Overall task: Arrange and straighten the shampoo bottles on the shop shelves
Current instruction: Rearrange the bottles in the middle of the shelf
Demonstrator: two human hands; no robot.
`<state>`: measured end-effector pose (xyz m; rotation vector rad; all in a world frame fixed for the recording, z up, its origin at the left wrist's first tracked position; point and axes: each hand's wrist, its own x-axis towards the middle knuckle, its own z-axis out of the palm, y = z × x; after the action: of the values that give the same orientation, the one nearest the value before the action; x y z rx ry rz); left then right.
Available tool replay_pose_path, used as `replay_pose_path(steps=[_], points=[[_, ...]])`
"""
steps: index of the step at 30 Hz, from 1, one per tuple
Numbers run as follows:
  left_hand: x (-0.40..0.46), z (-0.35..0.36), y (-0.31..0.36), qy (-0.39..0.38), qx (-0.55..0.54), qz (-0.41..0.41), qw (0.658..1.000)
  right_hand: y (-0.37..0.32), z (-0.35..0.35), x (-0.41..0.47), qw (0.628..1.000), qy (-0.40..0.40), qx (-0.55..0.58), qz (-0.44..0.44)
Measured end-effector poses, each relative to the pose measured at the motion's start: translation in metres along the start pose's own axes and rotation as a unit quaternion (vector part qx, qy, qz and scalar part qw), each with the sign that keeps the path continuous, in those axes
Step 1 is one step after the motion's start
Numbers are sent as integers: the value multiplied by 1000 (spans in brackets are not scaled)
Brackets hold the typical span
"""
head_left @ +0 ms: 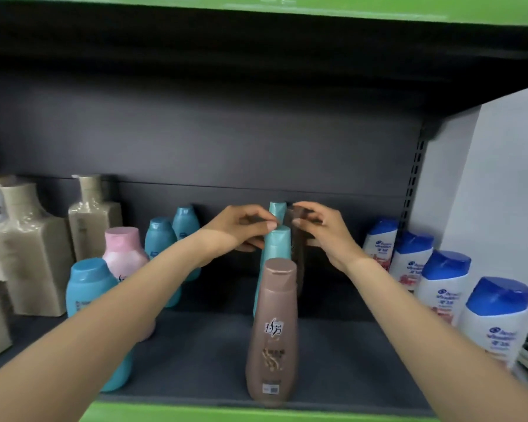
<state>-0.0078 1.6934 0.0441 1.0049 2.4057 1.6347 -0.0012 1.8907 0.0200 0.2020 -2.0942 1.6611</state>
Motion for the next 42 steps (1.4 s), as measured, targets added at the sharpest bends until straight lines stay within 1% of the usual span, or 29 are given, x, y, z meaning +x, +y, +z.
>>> replay_pose_path(steps=[4, 13, 17, 19, 21, 23, 25, 26, 28, 30, 33, 36, 38, 40, 42], points=[[-2, 2, 0, 2, -15, -6, 1000, 11, 11, 7, 1000, -30, 0, -4], [-1, 2, -5, 9, -15, 3, 1000, 22, 13, 14, 999, -30, 12, -14], [0, 0, -3, 1, -12, -3, 1000, 19, 8, 16, 999, -42, 6, 18], [2, -1, -1, 0, -2, -6, 1000, 18, 6, 21, 999, -17, 9, 30], [9, -2, -2, 28, 19, 1, 999, 18, 3, 29, 999, 27, 7, 35], [21, -3, -8, 80, 90, 38, 992, 21, -1, 38, 997, 57, -11, 42], [36, -2, -13, 114, 180, 78, 974, 24, -2, 49, 997, 48, -32, 51], [41, -2, -14, 114, 206, 89, 968, 25, -2, 54, 997, 36, -38, 54], [50, 2, -16, 88, 224, 106, 965, 25, 2, 61, 997, 6, -50, 53], [55, 4, -18, 59, 228, 117, 965, 25, 8, 66, 997, -20, -58, 47], [61, 5, -23, 55, 229, 123, 964, 28, 12, 73, 995, -26, -96, 28], [64, 4, -27, 60, 213, 123, 968, 28, 11, 74, 987, -3, -158, -5], [65, 3, -29, 58, 202, 116, 971, 28, 10, 68, 983, 24, -179, -43], [66, 5, -30, 57, 202, 110, 971, 29, 9, 62, 980, 48, -181, -70], [68, 7, -29, 57, 194, 110, 973, 31, 6, 58, 981, 64, -170, -68]])
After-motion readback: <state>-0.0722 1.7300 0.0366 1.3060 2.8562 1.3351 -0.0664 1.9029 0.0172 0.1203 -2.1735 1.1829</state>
